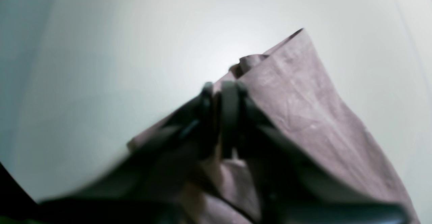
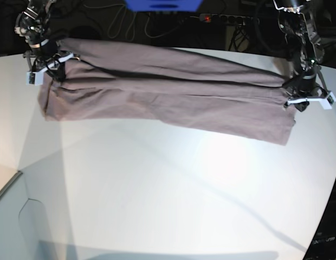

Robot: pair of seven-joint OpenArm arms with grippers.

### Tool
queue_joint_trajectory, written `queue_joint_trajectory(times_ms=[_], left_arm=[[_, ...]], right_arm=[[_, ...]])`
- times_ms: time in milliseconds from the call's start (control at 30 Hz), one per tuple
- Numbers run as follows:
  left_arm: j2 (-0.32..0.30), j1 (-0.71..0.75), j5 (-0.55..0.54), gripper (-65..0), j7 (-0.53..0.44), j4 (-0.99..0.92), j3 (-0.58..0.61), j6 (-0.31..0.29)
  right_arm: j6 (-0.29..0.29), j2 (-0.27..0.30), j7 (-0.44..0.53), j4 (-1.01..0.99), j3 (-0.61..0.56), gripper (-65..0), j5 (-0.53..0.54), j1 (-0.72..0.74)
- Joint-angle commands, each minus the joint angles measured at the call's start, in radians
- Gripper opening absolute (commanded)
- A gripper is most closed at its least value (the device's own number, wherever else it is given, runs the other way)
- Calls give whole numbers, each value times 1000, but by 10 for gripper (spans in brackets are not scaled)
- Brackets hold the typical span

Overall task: Layout the t-shirt on the table in an organized manner, then fold the t-shirt properly
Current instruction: 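Hold the shirt strip taut between both grippers above the table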

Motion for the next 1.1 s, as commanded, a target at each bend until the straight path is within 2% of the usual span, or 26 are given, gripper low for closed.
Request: queue_joint_trajectory(times_ms=[0,200,333,633,733,1067], left_arm=[[-13,-7,-3,-516,-21,25,-3,-5],[-13,-7,-3,-295,-21,25,-5,-4],[-15,-7,-2,-214,-21,13,-5,-4],[-15,-44,8,-208,-19,-74,3,-4],[-33,-48,1,-208,-19,-116,4,-4],[-35,-41,9,-210,-19,-126,7,-4]], right_arm=[[15,7,4,5,2,-650,0,0],[15,7,3,3,2,-650,0,6],[15,7,3,3,2,-650,0,6],[15,7,-2,5,2,-650,0,6],[15,7,-2,5,2,-650,0,6],[15,19,-3,5,2,-650,-1,5]])
